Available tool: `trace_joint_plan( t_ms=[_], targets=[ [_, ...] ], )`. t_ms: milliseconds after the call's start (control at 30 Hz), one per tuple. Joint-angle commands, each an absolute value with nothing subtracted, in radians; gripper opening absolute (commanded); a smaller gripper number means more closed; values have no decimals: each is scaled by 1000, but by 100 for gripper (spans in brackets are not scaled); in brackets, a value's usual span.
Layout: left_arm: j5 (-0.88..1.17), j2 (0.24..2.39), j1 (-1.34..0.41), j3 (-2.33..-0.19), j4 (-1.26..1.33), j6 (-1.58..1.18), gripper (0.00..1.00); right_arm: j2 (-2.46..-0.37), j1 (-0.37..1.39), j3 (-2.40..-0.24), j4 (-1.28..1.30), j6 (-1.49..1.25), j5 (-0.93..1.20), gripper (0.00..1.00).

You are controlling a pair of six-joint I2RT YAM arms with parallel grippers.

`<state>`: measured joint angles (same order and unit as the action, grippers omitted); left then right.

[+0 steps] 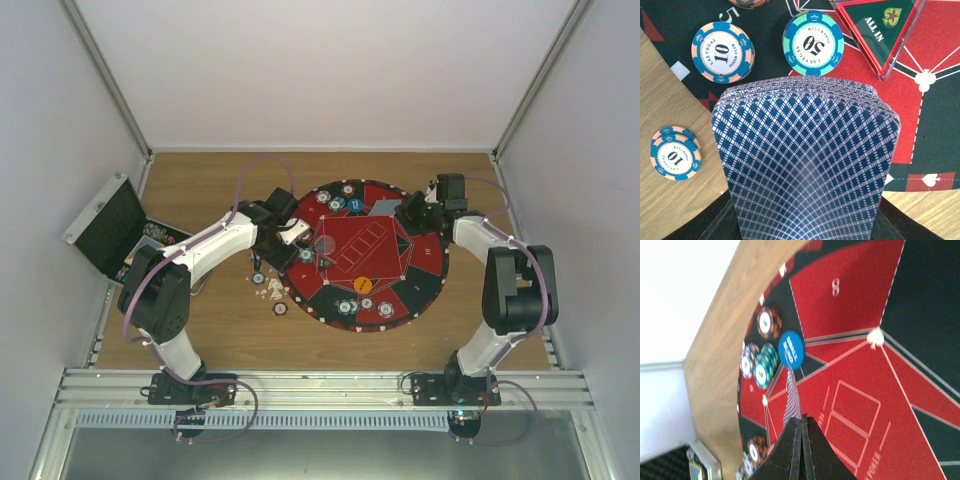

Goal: Distribute texas hold em gaming equipment

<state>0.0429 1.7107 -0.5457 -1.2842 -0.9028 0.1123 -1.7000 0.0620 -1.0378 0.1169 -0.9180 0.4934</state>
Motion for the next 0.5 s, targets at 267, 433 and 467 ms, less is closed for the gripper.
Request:
trace_joint_plan(
  t_ms=[267,433,467],
  targets=[
    [27,1657,-542,-1264,-899,97,50,-1835,119,-1159,-21,-1089,223,1],
    [22,1649,-541,-1261,-899,96,50,-1910,147,-1203,-35,-1125,176,1],
    [21,1648,-541,-1260,-899,97,50,-1923,154,-1208,-41,-1135,160,0]
  ],
)
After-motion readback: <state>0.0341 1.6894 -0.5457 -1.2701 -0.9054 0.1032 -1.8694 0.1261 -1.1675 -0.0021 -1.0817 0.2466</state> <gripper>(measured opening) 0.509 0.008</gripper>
